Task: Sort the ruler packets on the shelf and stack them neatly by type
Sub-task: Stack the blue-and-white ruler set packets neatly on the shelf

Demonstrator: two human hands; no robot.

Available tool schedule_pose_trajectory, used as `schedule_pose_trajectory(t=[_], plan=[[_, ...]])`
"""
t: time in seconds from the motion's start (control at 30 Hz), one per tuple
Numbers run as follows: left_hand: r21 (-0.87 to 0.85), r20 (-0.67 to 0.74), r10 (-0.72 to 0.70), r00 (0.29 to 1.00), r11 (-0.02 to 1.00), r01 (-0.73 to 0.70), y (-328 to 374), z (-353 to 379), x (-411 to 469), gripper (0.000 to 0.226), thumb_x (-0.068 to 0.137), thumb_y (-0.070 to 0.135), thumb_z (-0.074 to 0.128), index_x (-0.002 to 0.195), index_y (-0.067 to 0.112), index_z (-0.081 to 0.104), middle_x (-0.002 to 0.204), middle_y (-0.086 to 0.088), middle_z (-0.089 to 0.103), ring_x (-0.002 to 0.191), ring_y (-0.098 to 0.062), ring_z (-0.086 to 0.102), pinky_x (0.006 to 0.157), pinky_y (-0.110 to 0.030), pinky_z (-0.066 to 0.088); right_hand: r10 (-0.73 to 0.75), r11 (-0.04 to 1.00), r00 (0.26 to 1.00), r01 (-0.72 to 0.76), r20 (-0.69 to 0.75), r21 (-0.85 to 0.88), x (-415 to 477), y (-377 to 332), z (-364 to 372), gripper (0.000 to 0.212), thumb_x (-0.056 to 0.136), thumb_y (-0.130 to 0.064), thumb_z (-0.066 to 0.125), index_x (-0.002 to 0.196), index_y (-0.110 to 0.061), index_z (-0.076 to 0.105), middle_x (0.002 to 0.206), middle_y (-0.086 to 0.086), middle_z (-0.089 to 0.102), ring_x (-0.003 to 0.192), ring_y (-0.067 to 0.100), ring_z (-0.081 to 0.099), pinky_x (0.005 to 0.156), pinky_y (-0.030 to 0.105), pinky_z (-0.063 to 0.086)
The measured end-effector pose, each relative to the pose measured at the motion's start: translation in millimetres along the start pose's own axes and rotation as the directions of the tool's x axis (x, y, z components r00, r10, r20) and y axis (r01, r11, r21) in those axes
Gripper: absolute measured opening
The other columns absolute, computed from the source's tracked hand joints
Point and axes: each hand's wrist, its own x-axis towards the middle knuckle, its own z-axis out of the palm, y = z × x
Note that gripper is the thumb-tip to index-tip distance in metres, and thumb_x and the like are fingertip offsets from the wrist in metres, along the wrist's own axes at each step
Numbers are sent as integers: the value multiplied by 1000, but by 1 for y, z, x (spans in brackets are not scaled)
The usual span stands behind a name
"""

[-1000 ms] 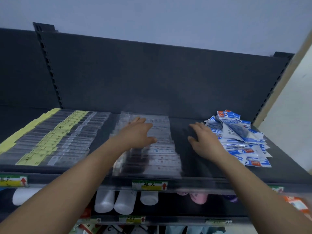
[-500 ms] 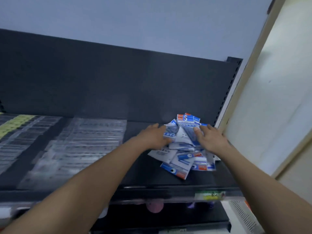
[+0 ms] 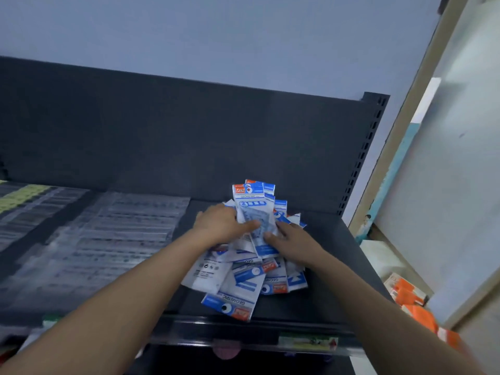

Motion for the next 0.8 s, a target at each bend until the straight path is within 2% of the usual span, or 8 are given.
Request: schedule_pose_trajectory(t=[0.07,0.17,0.27,0.4,0.57,0.67,0.73,0.8], plan=[[-218,-8,-1,1000,976,0,-9,-3,2,32,80,59,64,74,28,58,103,-1,70,97,-21,64,77,-31,47,-41,996,999,40,9,86,5,-11,6,58,84,-61,52,130,-26,53,124,5,59,107,21,59,93,38,49],[-598,77,-63,995,795,97,-22,-9,9,23,79,30,77,69,23,58,83,-1,71,67,-12,64,59,-24,41,-36,953,999,34,-1,301,13,-23,10,45,82,-42,72,115,-17,57,113,2,61,92,12,63,72,26,53],[-723,137,-102,985,669,170,-35,-13,12,29,85,24,73,72,17,48,65,-4,61,46,-13,49,43,-20,35,54,910,998,-32,-43,413,20,-29,13,45,70,-40,83,98,-13,59,111,1,53,95,18,64,72,31,56],[-808,136,-134,982,558,188,-45,-14,11,30,91,12,65,68,14,45,48,1,57,30,-5,42,32,-15,27,130,900,975,-41,-178,434,22,-29,13,55,47,-66,73,79,-23,62,104,6,63,97,25,63,82,46,56],[-890,26,-173,985,445,102,-46,-15,12,36,90,7,62,62,17,41,61,-8,49,43,-12,43,36,-15,31,141,777,913,138,-384,615,14,-29,0,19,89,-17,64,78,-14,49,74,3,59,62,15,58,56,32,48],[-946,-21,-136,991,323,24,-37,-22,10,37,88,3,58,59,17,40,68,-9,50,57,-17,48,43,-18,37,108,783,883,208,-457,587,14,-30,-2,16,92,-17,61,82,-20,50,86,3,63,78,21,64,67,40,53],[-966,-6,-75,997,260,13,-27,-23,8,37,91,5,58,60,17,40,63,-3,50,54,-12,50,47,-18,39,81,772,885,236,-459,590,14,-32,-2,12,93,-17,60,88,-26,55,90,-1,65,84,19,66,72,40,56],[-980,37,41,998,196,28,-14,-18,7,29,94,16,58,66,16,50,74,-4,60,64,-10,58,61,-28,49,32,762,898,263,-439,592,12,-37,-3,9,94,-15,57,92,-22,62,89,2,68,83,19,67,71,37,55]])
